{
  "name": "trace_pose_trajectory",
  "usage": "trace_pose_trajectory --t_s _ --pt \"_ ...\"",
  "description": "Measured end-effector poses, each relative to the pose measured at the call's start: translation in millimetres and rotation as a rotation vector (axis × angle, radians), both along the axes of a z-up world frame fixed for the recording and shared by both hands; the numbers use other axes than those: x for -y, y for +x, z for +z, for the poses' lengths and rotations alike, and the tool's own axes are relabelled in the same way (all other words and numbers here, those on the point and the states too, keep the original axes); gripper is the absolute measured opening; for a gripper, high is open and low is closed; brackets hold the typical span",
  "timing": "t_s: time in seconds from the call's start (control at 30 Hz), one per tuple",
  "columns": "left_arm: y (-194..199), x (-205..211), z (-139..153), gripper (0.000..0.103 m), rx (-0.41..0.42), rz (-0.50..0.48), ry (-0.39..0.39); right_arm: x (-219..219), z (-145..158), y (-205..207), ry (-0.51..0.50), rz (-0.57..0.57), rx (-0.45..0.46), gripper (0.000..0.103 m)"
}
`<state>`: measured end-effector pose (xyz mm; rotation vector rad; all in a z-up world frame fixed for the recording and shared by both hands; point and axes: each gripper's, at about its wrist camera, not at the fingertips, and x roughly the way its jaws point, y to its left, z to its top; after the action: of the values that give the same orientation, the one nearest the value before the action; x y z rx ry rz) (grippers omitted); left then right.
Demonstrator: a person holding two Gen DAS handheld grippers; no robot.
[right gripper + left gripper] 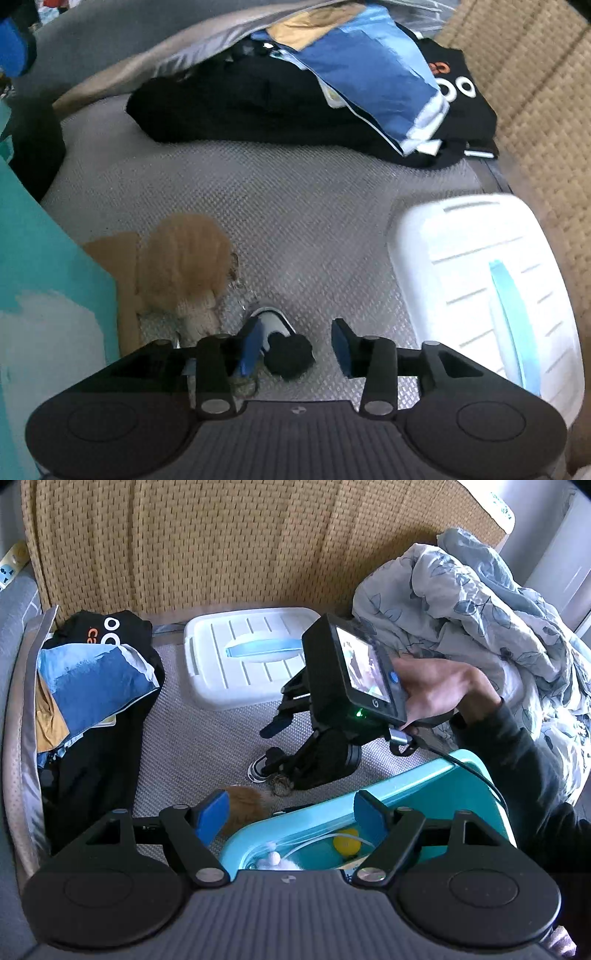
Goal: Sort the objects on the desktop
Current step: 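Close the right tool on the black-and-white key fob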
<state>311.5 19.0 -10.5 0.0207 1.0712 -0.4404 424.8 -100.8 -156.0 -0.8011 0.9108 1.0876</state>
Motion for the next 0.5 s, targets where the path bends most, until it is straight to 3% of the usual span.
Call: trace_pose_trajectory --t_s 0.13,0.5 --pt "0.8 0.3 -3.2 0.077 -0.008 -0.001 -0.003 -2.8 -5.3 1.5 -0.005 0.003 -0.006 0.064" --pt "1.2 -1.1 -5.6 0.077 -0.018 0.01 -0.014 -5.1 -14.2 7.4 0.002 -0.014 -0.053 0.07"
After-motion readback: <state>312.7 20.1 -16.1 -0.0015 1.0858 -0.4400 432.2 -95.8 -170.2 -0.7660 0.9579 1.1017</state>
